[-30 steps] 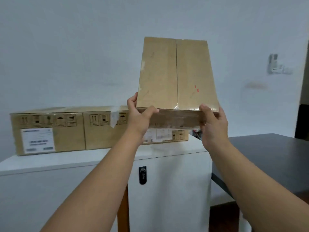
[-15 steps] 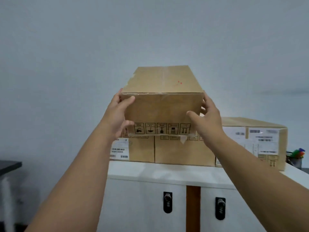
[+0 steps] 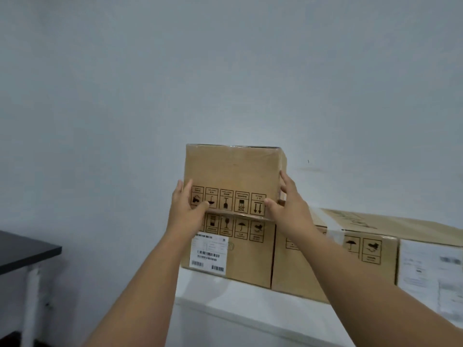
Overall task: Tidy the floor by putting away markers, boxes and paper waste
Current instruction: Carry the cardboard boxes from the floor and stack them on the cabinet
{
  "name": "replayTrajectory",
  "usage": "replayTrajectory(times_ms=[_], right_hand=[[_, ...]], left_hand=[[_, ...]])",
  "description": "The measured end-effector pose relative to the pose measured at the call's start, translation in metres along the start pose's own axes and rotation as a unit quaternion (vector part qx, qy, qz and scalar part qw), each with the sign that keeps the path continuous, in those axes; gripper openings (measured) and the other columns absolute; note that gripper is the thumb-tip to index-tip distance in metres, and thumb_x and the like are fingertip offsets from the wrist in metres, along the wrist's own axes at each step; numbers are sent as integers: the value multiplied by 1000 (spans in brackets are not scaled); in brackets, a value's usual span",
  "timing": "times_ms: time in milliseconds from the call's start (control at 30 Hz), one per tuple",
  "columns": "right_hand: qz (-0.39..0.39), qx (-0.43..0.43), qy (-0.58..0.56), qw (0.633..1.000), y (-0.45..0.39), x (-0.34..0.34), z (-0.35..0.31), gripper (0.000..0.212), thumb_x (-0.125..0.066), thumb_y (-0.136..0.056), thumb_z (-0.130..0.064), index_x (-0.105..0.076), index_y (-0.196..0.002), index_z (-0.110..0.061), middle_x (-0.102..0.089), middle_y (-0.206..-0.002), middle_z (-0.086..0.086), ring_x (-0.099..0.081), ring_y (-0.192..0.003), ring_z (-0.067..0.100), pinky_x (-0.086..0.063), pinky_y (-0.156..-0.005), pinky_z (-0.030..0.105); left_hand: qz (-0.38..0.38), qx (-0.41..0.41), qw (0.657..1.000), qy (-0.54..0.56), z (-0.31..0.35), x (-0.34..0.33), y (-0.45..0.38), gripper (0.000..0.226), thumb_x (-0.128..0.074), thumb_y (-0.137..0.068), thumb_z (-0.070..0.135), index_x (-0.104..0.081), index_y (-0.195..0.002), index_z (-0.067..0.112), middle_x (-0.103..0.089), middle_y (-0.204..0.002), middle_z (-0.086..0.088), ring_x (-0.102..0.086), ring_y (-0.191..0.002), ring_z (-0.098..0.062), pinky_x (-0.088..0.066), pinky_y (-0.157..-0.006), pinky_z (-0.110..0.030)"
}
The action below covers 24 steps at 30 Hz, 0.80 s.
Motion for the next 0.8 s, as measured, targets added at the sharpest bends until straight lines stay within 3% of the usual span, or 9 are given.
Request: replayTrajectory(times_ms=[67,167,233,333,400,567,800], right_hand=[[5,-24,16,1000,-4,0,9,73,-58,-94,-27,-15,-152,-37,-43,-149,-4,-53,-126,19,-44,-104,40],[15,-44,27,999,-7,-1,18,66,-57,-95,-30,-21,-151,-35,-52,-141,-2,-57,-120,17,-45,-94,33],[26,-50,34,998,-8,-2,21,63,-57,-95,-33,-26,-149,-35,-56,-136,-2,-59,-114,16,-45,-90,31],[40,-58,54,996,-6,-2,27,59,-58,-94,-33,-31,-147,-35,-61,-130,-1,-59,-100,12,-48,-88,32],[44,-57,69,995,-4,-3,31,58,-59,-94,-32,-33,-146,-34,-64,-126,-1,-58,-97,11,-48,-87,32],[49,-63,72,994,-5,-5,33,59,-65,-90,-33,-40,-143,-30,-68,-114,0,-57,-89,9,-46,-79,26],[54,-80,71,993,-10,-10,28,53,-66,-90,-27,-44,-138,-23,-68,-106,4,-63,-91,18,-50,-81,31]], left_hand=[[28,43,999,-5,-27,1,-1,69,-58,-97,23,-22,-155,30,-13,-163,6,-17,-149,-18,-23,-119,-43],[26,42,999,-4,-53,0,-4,44,-49,-100,33,-42,-143,39,-44,-149,4,-42,-137,-21,-38,-111,-46],[22,33,999,19,-56,-4,-4,39,-44,-101,36,-48,-140,39,-56,-135,9,-53,-124,-15,-46,-104,-39],[38,25,999,29,-53,-1,-6,36,-44,-103,35,-54,-137,31,-57,-124,15,-54,-110,-8,-44,-92,-24],[37,31,999,9,-54,4,-13,34,-46,-102,34,-61,-131,26,-63,-122,11,-58,-105,-9,-44,-85,-22],[38,70,997,-1,-62,14,-33,31,-57,-97,32,-69,-123,19,-70,-119,0,-62,-111,-17,-46,-100,-36],[62,87,993,-43,-59,12,-39,31,-58,-97,31,-70,-121,16,-70,-120,-7,-61,-115,-26,-44,-96,-34]])
Point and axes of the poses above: each hand's wrist, its own y-axis away from the middle knuckle, its own x-axis out of the back of the hand, z = x × y, the point moved 5 cm from there along -y, towards the middle knuckle
